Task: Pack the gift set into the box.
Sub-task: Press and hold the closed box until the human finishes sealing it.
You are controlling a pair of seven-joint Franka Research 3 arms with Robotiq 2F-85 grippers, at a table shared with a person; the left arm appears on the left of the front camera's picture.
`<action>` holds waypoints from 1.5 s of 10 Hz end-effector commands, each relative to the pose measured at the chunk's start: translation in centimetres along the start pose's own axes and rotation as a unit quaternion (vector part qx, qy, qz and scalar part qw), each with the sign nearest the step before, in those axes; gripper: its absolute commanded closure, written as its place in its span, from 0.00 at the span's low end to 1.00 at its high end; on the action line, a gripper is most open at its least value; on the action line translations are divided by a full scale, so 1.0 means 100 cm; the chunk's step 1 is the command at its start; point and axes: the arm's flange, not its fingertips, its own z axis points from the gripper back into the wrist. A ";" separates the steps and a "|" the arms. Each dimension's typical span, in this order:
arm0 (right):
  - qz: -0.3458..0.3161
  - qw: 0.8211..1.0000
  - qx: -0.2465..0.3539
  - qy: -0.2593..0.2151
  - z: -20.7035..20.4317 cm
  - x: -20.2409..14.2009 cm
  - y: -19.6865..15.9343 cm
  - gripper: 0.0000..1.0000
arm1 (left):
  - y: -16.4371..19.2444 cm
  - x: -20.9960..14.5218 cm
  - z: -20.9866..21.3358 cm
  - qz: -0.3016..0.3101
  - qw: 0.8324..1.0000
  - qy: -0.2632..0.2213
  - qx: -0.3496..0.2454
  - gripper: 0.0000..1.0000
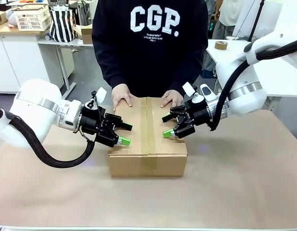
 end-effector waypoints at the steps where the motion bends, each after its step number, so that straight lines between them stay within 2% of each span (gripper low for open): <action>1: -0.002 1.000 -0.002 0.003 -0.001 -0.004 0.002 0.00 | 0.000 -0.002 -0.001 0.002 1.000 0.001 0.000 0.00; 15: -0.002 1.000 -0.002 0.003 -0.001 -0.004 0.002 0.00 | 0.000 -0.002 -0.001 0.002 1.000 0.001 0.000 0.00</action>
